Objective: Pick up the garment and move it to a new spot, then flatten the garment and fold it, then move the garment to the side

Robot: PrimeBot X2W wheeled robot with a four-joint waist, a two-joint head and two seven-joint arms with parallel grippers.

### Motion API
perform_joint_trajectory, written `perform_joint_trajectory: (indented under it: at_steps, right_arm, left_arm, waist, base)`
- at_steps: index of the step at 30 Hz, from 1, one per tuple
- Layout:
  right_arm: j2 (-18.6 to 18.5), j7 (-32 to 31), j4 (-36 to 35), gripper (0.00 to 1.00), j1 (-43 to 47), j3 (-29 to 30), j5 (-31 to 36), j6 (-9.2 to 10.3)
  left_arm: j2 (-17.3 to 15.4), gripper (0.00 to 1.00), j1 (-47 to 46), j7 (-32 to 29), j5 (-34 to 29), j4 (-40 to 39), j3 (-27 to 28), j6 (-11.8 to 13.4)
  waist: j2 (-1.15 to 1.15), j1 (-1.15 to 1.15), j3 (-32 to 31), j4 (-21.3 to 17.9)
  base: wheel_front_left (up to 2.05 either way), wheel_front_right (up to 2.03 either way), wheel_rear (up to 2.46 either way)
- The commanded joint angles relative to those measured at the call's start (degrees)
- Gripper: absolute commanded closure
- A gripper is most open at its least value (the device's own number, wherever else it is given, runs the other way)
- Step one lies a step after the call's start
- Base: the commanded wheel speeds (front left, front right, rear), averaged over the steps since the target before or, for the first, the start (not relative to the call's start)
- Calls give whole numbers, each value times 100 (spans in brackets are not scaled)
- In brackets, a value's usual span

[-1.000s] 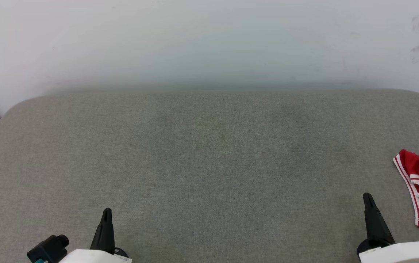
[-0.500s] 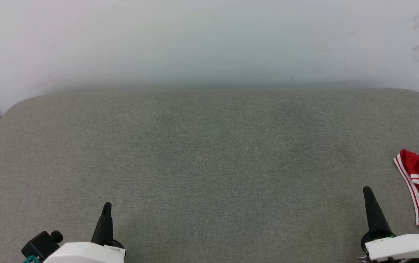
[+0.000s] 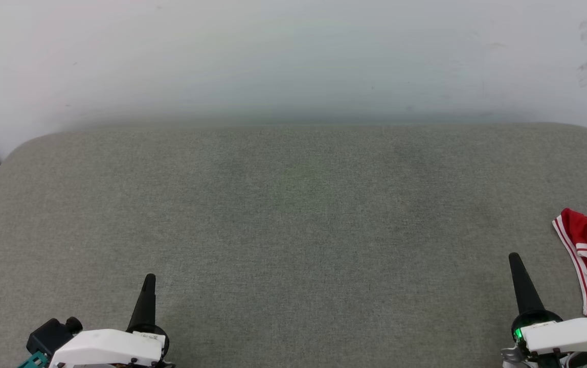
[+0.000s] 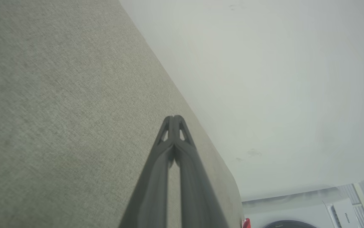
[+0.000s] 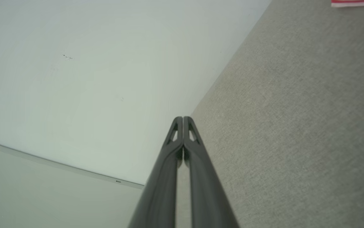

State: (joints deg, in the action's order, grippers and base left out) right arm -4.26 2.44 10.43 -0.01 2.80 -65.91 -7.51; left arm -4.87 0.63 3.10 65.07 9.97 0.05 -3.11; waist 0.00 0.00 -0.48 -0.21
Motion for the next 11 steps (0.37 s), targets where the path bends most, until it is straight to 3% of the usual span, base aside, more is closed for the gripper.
perform_joint_trajectory:
  at_steps: [1, 11]
  right_arm:
    - [-47, -39, -14, 100, -130, 15, -164, 2]
    - [-41, -189, 62, 100, -240, 50, -721, 2]
  left_arm:
    - [-35, 100, -138, -36, 159, -15, 31, -53]
    - [-32, 100, -262, -189, 753, 69, 104, -137]
  waist:
    - [0, 0, 2, 1]
    - [0, 0, 13, 4]
  base:
    - [0, 0, 0]
    - [0, 0, 0]
